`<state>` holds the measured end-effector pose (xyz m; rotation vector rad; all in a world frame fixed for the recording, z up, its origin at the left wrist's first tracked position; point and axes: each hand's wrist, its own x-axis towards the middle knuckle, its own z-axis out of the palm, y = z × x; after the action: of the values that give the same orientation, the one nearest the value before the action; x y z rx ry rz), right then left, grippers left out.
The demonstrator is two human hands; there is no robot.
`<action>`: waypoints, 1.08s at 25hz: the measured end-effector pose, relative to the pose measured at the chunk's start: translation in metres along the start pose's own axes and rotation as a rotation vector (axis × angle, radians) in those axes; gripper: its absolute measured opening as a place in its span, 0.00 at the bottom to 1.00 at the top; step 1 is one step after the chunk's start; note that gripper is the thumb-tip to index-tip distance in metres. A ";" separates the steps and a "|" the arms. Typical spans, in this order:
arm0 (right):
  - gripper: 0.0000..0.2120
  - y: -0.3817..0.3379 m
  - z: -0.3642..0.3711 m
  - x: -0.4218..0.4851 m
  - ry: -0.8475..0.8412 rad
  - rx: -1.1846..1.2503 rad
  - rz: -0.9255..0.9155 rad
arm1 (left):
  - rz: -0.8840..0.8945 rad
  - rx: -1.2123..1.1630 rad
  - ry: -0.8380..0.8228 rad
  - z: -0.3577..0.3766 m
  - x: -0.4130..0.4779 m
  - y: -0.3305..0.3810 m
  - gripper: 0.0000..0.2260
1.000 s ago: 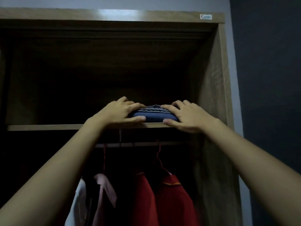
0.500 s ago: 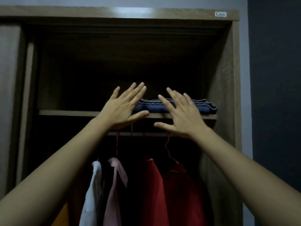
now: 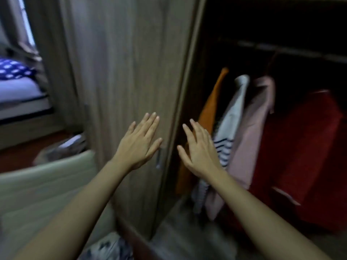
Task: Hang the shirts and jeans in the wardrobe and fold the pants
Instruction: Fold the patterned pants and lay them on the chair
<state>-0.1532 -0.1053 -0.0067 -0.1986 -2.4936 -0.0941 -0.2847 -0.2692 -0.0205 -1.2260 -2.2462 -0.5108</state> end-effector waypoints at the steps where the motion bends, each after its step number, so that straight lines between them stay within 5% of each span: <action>1: 0.30 -0.022 0.028 -0.014 -0.069 0.026 -0.009 | -0.077 -0.004 -0.071 0.011 -0.040 -0.022 0.31; 8: 0.33 -0.142 0.182 -0.147 -0.673 0.199 -0.071 | -0.595 -0.117 -0.637 0.072 -0.306 -0.086 0.32; 16: 0.33 -0.210 0.332 -0.276 -1.086 0.261 -0.236 | -0.886 -0.065 -0.968 0.169 -0.505 -0.102 0.30; 20: 0.30 -0.248 0.406 -0.308 -1.190 0.350 -0.273 | -1.210 -0.117 -0.808 0.208 -0.569 -0.121 0.32; 24: 0.29 -0.304 0.464 -0.313 -1.046 0.473 -0.405 | -1.804 -0.324 -0.425 0.238 -0.614 -0.147 0.37; 27: 0.28 -0.361 0.492 -0.301 -0.940 0.567 -0.483 | -2.021 -0.498 -0.130 0.252 -0.633 -0.160 0.38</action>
<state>-0.2636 -0.4412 -0.5879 0.7664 -3.2884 0.6427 -0.2024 -0.6269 -0.6169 1.4154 -2.7198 -1.6259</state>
